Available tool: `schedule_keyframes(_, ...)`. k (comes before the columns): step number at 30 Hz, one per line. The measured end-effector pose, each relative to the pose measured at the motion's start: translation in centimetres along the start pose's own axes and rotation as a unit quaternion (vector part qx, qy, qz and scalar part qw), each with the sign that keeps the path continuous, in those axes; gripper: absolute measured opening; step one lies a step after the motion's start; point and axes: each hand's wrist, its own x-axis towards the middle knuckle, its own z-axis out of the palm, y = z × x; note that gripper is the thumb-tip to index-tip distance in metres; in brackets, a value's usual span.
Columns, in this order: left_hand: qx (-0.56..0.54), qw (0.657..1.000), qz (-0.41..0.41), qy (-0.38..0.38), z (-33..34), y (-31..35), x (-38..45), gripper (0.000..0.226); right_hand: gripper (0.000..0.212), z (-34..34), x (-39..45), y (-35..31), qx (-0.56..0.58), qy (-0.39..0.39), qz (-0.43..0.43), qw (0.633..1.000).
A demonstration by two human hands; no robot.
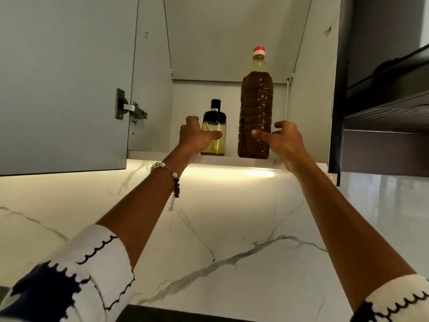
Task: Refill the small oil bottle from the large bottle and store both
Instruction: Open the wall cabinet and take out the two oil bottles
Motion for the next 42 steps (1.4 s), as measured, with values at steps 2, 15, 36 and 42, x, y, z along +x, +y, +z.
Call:
schedule_keyframes(2, -0.081, 0.995, -0.029, -0.055, 0.2, 0.0, 1.2, 0.081, 0.069, 1.0, 1.4, -0.1, 0.015, -0.042, 0.008, 0.999)
schedule_keyframes(15, -0.161, 0.981, -0.048, -0.098, -0.4, -0.6, 1.2, 0.055, 0.08, 2.4, 2.6, 0.2, 0.138, 0.001, 0.003, 0.99)
schedule_keyframes(36, -0.213, 0.965, -0.089, -0.121, -3.3, -5.7, -22.6, 0.033, 0.071, -2.5, -21.8, 6.7, 0.102, -0.066, -0.009, 0.992)
schedule_keyframes(42, -0.129, 0.956, -0.202, -0.168, -0.8, -14.5, -32.0, 0.044, 0.079, -0.9, -31.4, 15.6, 0.073, -0.099, 0.098, 0.988)
